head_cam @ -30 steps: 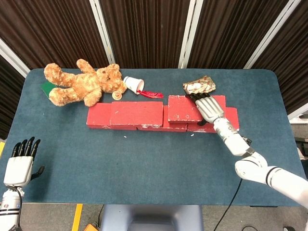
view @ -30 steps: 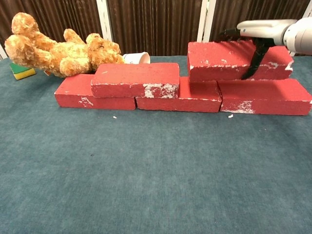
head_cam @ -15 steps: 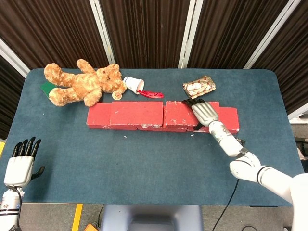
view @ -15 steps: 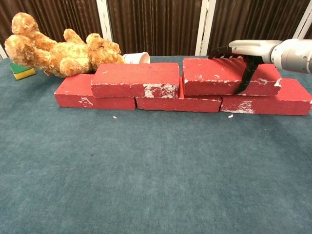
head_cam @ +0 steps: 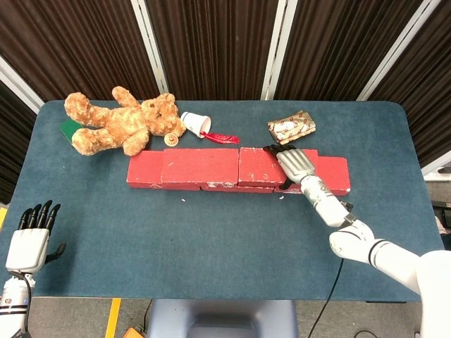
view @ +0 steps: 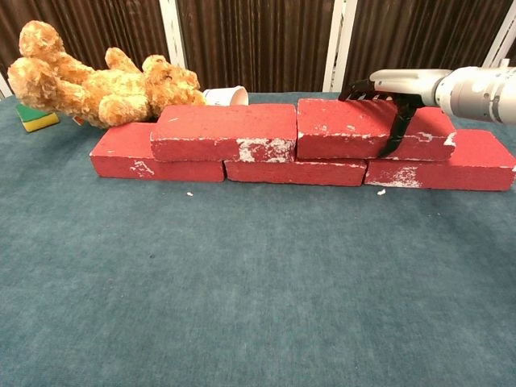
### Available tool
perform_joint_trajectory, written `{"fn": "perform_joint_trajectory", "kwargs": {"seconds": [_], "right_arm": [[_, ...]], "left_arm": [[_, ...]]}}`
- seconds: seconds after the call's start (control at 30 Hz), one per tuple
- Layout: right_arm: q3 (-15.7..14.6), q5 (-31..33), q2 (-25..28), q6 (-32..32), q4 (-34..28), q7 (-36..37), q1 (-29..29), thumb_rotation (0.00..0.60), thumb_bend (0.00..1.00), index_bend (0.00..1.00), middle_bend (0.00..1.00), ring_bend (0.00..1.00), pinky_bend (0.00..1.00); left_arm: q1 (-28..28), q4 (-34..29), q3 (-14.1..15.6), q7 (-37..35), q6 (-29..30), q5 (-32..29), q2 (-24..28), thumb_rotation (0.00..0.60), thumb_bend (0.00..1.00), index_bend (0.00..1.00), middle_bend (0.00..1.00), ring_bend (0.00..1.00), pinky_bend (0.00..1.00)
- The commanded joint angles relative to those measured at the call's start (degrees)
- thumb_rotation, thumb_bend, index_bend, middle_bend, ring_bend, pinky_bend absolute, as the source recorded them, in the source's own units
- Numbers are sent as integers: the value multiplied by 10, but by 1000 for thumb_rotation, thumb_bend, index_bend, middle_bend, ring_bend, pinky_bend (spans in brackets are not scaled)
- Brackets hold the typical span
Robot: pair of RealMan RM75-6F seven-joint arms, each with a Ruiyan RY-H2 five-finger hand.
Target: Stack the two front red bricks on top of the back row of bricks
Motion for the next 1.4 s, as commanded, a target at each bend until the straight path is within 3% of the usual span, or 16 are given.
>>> {"fn": "perform_joint_trajectory", "kwargs": {"seconds": [0.03, 0.47, 0.63, 0.77, 0.93, 1.4], "right_arm": [[0, 7, -3, -1, 2, -7, 3, 600, 76, 367, 567, 386, 441], [-2, 31, -6, -1, -7, -31, 8, 600, 76, 251, 539, 349, 402], [-3, 44, -5, -4, -11, -43, 10, 600, 75, 109, 435, 270, 370], [-4, 60, -4, -8, -15, -58, 13, 600, 74, 0, 294, 147, 292], [-4, 69, 0, 3, -25, -69, 12, 600, 74, 0, 183, 63, 229], [-8, 95, 21, 5, -65, -91, 10, 600, 65, 0, 11, 0, 92]], "left_arm": [[0, 0, 0, -1, 0, 0, 0, 600, 249, 0, 0, 0, 97], [0, 0, 0, -8, 0, 3, 3, 600, 248, 0, 0, 0, 98], [0, -1, 0, -10, 0, 5, 3, 600, 249, 0, 0, 0, 98], [0, -1, 0, -12, 0, 5, 4, 600, 247, 0, 0, 0, 98], [0, -2, -1, -14, 1, 6, 4, 600, 249, 0, 0, 0, 99], [0, -4, -1, -18, 3, 8, 6, 600, 249, 0, 0, 0, 99]]}}
